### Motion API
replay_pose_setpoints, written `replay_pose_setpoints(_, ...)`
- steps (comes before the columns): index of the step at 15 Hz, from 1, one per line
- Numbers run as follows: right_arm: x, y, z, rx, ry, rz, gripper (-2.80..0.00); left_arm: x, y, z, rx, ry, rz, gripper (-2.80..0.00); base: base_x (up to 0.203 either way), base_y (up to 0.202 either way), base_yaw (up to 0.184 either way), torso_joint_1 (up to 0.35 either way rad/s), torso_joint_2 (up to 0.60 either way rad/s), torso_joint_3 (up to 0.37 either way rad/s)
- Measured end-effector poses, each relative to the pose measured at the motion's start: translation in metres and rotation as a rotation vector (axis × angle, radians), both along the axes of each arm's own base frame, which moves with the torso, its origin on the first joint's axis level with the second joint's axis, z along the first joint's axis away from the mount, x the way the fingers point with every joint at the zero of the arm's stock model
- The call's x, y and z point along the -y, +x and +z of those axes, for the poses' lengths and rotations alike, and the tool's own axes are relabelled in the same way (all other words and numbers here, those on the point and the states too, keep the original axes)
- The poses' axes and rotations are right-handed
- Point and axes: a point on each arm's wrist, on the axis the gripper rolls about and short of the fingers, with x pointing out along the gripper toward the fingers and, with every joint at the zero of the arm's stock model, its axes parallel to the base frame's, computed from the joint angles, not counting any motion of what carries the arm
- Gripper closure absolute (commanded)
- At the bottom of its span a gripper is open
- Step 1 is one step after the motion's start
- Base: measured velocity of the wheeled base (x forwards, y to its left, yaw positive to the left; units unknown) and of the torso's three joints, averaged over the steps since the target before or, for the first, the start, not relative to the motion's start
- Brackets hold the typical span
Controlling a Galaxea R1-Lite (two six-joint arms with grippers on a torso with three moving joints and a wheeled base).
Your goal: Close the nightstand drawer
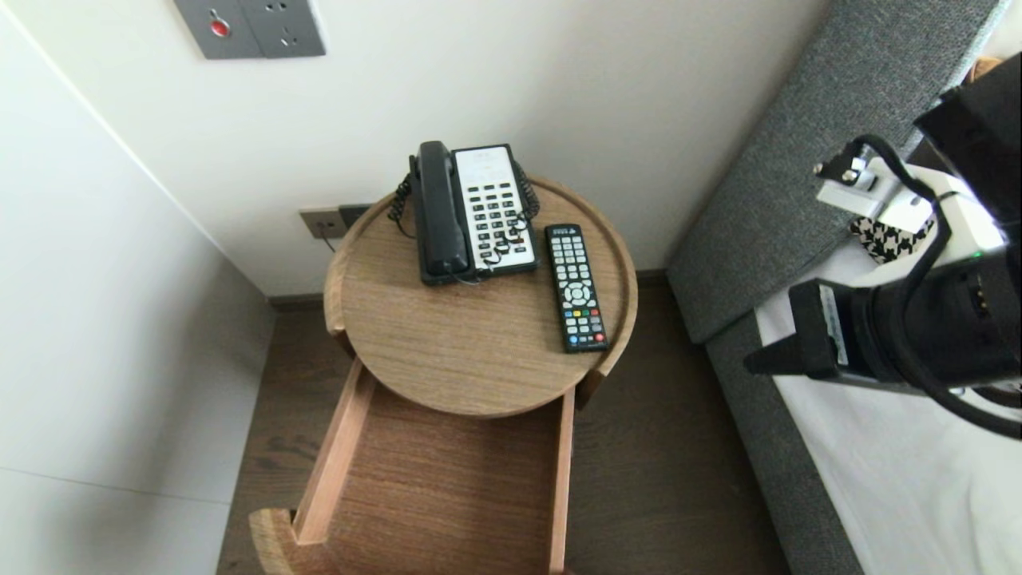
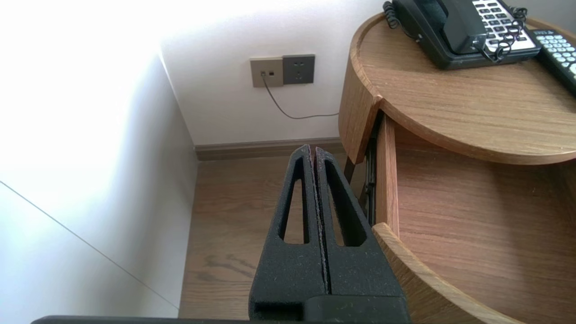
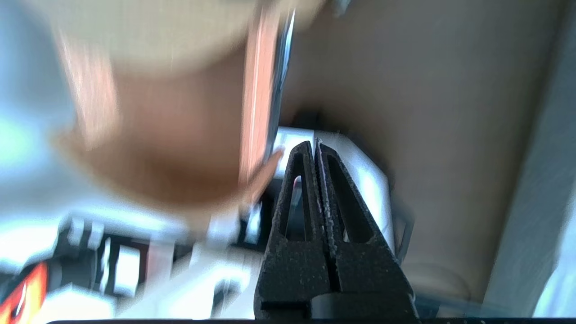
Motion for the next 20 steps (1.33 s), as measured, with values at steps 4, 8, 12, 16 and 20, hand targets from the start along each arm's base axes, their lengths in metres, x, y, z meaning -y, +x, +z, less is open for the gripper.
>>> replay_pose_setpoints(4, -0.017, -0.021, -0.029, -0.125, -0.024, 0.172, 0.00, 0.000, 0.000, 0.000, 0.000, 0.000, 0.000, 0.00, 0.000, 0.000, 0.000, 0.000, 0.00, 0.000)
replay_pose_setpoints(8, -0.044, -0.024, -0.048, -0.200, -0.064, 0.287, 0.00, 0.000, 0.000, 0.000, 0.000, 0.000, 0.000, 0.00, 0.000, 0.000, 0.000, 0.000, 0.00, 0.000)
replay_pose_setpoints(12, -0.074, -0.018, -0.069, -0.261, -0.097, 0.357, 0.00, 0.000, 0.000, 0.000, 0.000, 0.001, 0.000, 0.00, 0.000, 0.000, 0.000, 0.000, 0.00, 0.000)
replay_pose_setpoints(16, -0.095, -0.020, -0.087, -0.312, -0.152, 0.406, 0.00, 0.000, 0.000, 0.000, 0.000, 0.001, 0.000, 0.00, 0.000, 0.000, 0.000, 0.000, 0.00, 0.000)
replay_pose_setpoints(20, -0.108, -0.030, -0.104, -0.355, -0.208, 0.459, 0.00, 0.000, 0.000, 0.000, 0.000, 0.001, 0.000, 0.00, 0.000, 0.000, 0.000, 0.000, 0.00, 0.000)
